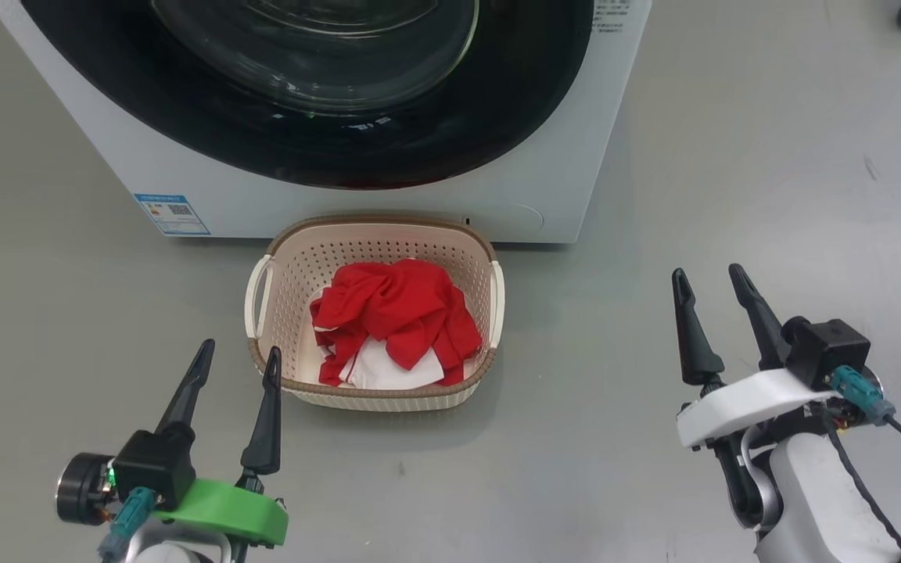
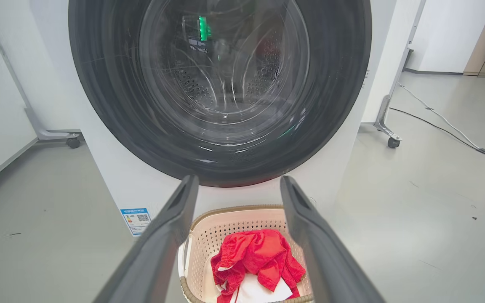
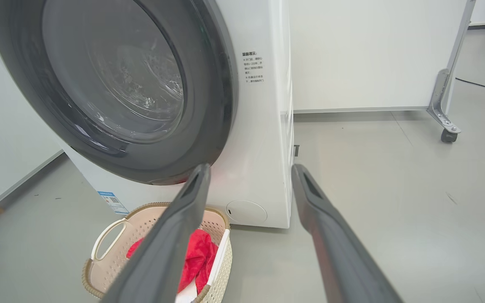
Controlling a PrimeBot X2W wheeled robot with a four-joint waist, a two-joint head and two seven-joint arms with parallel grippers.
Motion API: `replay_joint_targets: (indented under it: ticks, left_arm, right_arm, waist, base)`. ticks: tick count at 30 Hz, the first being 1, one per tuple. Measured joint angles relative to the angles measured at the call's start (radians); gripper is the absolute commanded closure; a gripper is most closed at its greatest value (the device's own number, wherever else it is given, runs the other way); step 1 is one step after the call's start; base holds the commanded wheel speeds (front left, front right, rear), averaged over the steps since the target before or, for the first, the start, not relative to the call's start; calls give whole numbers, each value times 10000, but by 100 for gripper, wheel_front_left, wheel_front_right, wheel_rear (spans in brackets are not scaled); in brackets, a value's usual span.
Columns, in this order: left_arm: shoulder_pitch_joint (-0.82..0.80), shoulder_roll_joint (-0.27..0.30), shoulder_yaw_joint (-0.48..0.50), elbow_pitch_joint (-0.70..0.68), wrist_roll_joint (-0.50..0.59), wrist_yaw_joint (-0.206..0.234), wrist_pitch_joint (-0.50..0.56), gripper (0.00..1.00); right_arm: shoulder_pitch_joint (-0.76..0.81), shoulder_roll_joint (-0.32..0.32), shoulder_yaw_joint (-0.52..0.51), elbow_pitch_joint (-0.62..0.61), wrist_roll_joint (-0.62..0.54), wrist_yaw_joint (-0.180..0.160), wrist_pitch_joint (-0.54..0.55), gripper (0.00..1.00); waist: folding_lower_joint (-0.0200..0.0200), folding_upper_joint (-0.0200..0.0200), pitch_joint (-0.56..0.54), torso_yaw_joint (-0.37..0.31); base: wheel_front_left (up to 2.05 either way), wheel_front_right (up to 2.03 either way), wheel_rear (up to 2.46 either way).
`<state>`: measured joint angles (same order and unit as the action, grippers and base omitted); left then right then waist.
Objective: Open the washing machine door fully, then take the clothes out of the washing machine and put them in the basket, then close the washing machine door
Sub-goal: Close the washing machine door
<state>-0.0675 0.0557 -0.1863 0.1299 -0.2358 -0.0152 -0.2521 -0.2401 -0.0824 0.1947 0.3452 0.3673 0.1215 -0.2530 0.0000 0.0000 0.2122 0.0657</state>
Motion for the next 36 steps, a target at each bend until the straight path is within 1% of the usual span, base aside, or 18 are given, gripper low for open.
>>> replay_joint_targets:
  ticks: [7, 9, 21, 31, 33, 36]
  left_arm:
    - [337, -2, -36, 188, -2, -4, 0, 0]
    - [427, -2, -52, 196, -2, -6, 0, 0]
    - [1003, -2, -65, 268, -2, -90, 0, 0]
    - [1360, -2, -94, 290, -13, -94, 0, 0]
    - [1364, -2, -96, 276, -13, -94, 0, 0]
    - [1374, -2, -102, 270, -13, -94, 0, 0]
  right_arm:
    - [900, 109, -94, -330, 0, -15, 0, 0]
    - [1083, 151, -132, -462, 0, -98, 0, 0]
    - [2078, 199, -115, -849, -88, -107, 0, 0]
    - [2681, 222, 21, -1053, -121, -113, 0, 0]
    - [2749, 226, 21, -1104, -140, -198, 0, 0]
    - [2763, 230, 21, -1193, -169, -203, 0, 0]
  waist:
    - [-1, 0, -462, -229]
    - [0, 0, -590, -270]
    - [-1, 0, -1267, -482]
    - [-1, 0, -1725, -576]
    - [-1, 0, -1750, -585]
    - [-1, 0, -1773, -586]
  base:
    - [0, 0, 0]
    - [0, 0, 0]
    - [0, 0, 0]
    - [0, 0, 0]
    - [0, 0, 0]
    - [0, 0, 0]
